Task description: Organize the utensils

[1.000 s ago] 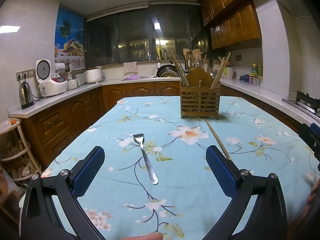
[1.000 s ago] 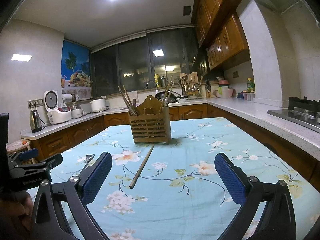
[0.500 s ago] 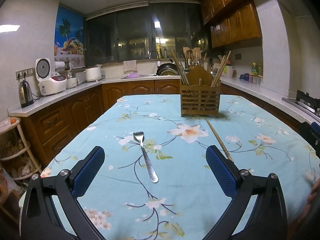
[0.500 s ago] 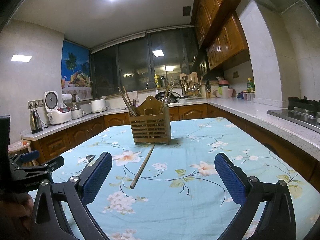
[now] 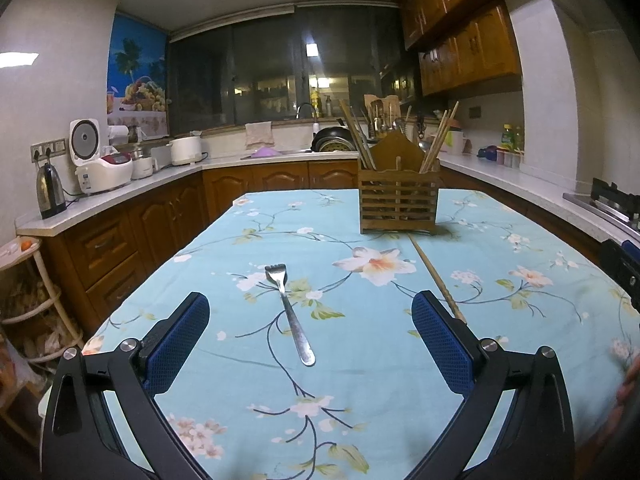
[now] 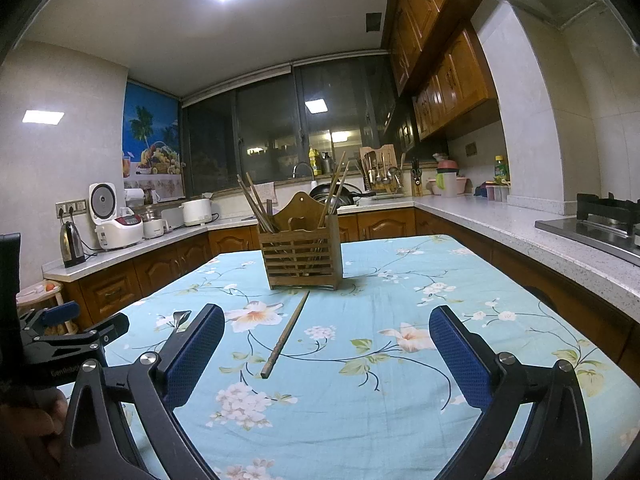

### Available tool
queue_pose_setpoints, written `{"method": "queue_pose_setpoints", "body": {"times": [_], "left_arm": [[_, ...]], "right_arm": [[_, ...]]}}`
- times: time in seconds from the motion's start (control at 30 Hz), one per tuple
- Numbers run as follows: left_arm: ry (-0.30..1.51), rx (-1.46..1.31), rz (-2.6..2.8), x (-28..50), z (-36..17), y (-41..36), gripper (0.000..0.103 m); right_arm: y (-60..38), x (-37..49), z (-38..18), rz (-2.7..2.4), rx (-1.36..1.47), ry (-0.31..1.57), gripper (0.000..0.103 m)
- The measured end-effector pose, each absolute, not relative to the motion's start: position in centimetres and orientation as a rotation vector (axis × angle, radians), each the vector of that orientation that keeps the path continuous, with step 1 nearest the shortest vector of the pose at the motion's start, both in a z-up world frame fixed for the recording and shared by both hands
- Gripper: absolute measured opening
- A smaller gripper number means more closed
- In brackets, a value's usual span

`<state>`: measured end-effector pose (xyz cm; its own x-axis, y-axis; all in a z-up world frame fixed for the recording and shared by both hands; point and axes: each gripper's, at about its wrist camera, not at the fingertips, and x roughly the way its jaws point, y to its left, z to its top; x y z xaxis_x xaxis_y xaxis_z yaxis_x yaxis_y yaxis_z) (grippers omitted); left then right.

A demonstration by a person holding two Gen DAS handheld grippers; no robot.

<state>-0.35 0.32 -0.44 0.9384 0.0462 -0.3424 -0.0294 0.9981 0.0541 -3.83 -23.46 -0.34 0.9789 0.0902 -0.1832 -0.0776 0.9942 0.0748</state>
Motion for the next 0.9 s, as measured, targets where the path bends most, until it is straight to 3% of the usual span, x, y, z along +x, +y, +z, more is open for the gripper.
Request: {"method": "queue_pose_setpoints", "body": {"times": [0.9], "left_arm": [[0.39,0.041,0.004,0.9,-0.7,0.0,0.103]], "right_arm": [[-22.8,-3.5,-0.1,0.09,0.073,0.198,0.103]]}}
